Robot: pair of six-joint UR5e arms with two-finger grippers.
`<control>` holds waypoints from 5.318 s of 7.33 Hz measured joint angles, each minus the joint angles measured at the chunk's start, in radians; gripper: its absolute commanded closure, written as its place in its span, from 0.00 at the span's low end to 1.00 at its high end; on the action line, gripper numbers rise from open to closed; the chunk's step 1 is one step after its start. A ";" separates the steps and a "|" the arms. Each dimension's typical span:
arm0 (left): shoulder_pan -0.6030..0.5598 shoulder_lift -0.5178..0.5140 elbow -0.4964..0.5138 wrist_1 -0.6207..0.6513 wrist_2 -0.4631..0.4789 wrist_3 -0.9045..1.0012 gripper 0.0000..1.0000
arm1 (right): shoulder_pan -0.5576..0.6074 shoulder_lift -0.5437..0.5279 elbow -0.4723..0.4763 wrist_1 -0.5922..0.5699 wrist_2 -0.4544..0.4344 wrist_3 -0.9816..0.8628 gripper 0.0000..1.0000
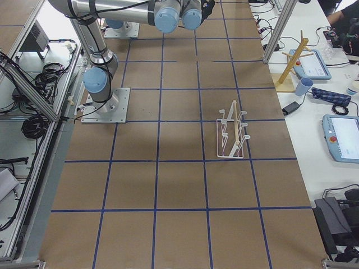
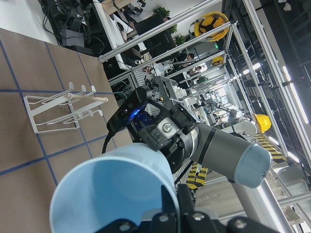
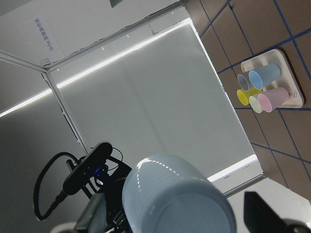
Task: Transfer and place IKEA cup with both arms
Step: 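Open the right gripper and pull it back while the left arm withdraws the cup, then lower the cup into the white tray with the left gripper, then open the left gripper to release the cup in the tray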
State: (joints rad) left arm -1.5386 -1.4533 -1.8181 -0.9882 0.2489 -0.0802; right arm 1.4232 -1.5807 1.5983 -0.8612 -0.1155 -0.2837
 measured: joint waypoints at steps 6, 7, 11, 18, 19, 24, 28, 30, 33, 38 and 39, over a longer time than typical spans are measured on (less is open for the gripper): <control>0.098 0.006 -0.010 -0.021 0.131 -0.061 1.00 | -0.163 -0.009 -0.029 -0.077 -0.362 0.039 0.00; 0.125 0.001 -0.010 -0.035 0.223 -0.061 1.00 | -0.172 -0.022 -0.029 -0.143 -0.503 0.050 0.00; 0.144 0.000 0.006 -0.222 0.944 0.057 1.00 | -0.149 -0.068 -0.022 -0.420 -1.018 0.195 0.00; 0.643 -0.107 0.017 -0.301 1.335 0.901 1.00 | 0.041 -0.063 0.089 -0.749 -1.448 0.227 0.00; 0.716 -0.168 0.060 -0.297 1.330 1.004 1.00 | 0.066 -0.067 0.090 -0.732 -1.449 0.232 0.00; 0.841 -0.546 0.365 -0.338 1.298 1.170 1.00 | 0.136 -0.131 0.100 -0.638 -1.433 0.230 0.00; 0.839 -0.635 0.411 -0.361 1.305 1.112 1.00 | 0.129 -0.167 0.107 -0.624 -1.438 0.222 0.00; 0.837 -0.643 0.406 -0.372 1.317 1.051 1.00 | 0.122 -0.167 0.108 -0.622 -1.436 0.229 0.00; 0.836 -0.658 0.409 -0.366 1.334 0.989 1.00 | 0.121 -0.169 0.107 -0.612 -1.441 0.224 0.00; 0.836 -0.681 0.401 -0.350 1.334 0.941 0.56 | 0.119 -0.187 0.110 -0.607 -1.437 0.221 0.00; 0.836 -0.688 0.403 -0.346 1.335 0.937 0.54 | 0.119 -0.192 0.111 -0.603 -1.438 0.221 0.00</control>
State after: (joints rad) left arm -0.7026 -2.1417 -1.4154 -1.3339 1.5839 0.8572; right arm 1.5419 -1.7723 1.7089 -1.4638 -1.5537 -0.0626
